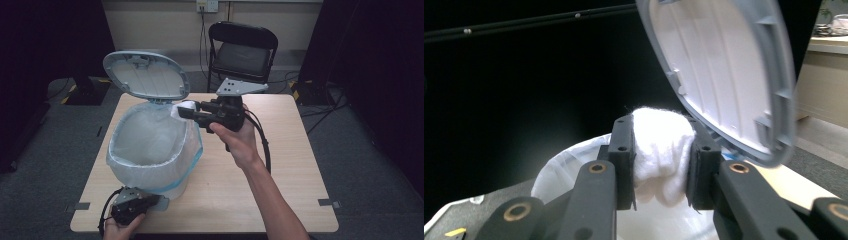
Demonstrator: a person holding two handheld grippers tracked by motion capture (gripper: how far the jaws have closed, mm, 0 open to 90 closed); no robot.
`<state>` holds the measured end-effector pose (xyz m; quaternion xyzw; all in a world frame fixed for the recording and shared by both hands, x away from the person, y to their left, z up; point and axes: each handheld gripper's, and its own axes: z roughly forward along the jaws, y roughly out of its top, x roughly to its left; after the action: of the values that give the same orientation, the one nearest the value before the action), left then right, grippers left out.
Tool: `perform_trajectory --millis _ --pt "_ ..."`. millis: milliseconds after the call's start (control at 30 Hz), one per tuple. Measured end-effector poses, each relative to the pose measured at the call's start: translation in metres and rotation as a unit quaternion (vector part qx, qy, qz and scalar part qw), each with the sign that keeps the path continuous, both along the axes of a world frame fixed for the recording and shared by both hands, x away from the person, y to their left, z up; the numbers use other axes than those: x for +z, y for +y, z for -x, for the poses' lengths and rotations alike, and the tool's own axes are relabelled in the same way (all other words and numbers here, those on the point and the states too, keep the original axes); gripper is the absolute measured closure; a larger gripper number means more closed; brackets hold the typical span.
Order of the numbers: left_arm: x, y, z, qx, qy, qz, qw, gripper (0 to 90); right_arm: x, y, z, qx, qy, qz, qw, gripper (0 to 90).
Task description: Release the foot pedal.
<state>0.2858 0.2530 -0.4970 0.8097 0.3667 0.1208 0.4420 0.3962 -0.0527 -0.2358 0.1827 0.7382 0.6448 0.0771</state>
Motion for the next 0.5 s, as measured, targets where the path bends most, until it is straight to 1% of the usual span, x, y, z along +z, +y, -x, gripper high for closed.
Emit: perform_trajectory --millis 33,67,100,133,167,200,300,333,400,467,500 --pt "0.000 0.001 0.000 0.000 0.002 0.004 1.0000 90.0 0.000 0.009 -0.002 0.004 0.000 0.010 0.9999 70.6" --pt "0.000 0.000 0.000 0.001 0.001 0.004 1.0000 90.0 -0.001 0.013 -0.002 0.003 -0.001 0.017 0.9999 70.6" --pt "0.000 0.000 0.000 0.001 0.001 0.004 1.0000 90.0 -0.001 0.013 -0.002 0.003 -0.001 0.017 0.9999 70.6" --pt "0.000 0.000 0.000 0.001 0.001 0.001 1.0000 90.0 -0.003 0.017 -0.003 0.005 -0.001 0.024 0.9997 70.6" --pt "0.000 0.000 0.000 0.000 -0.001 -0.002 1.0000 90.0 -0.006 0.024 -0.005 0.013 0.005 0.024 0.9996 70.6" --pt "0.000 0.000 0.000 0.000 -0.001 -0.002 1.0000 90.0 -0.006 0.024 -0.005 0.013 0.005 0.024 0.9996 70.6" --pt "0.000 0.000 0.000 -0.001 -0.002 -0.002 1.0000 90.0 -0.009 0.036 -0.007 0.022 0.007 0.030 0.9993 70.5" --pt "0.000 0.000 0.000 -0.001 -0.002 -0.002 1.0000 90.0 -0.009 0.036 -0.007 0.022 0.007 0.030 0.9993 70.5" --pt "0.000 0.000 0.000 -0.002 -0.003 -0.002 1.0000 90.0 -0.009 0.046 -0.009 0.026 0.004 0.042 0.9988 70.4" --pt "0.000 0.000 0.000 -0.002 -0.002 -0.001 1.0000 90.0 -0.010 0.049 -0.010 0.027 0.006 0.043 0.9987 70.4" --pt "0.000 0.000 0.000 -0.002 -0.003 -0.002 1.0000 90.0 -0.012 0.055 -0.012 0.028 0.007 0.054 0.9981 69.9"
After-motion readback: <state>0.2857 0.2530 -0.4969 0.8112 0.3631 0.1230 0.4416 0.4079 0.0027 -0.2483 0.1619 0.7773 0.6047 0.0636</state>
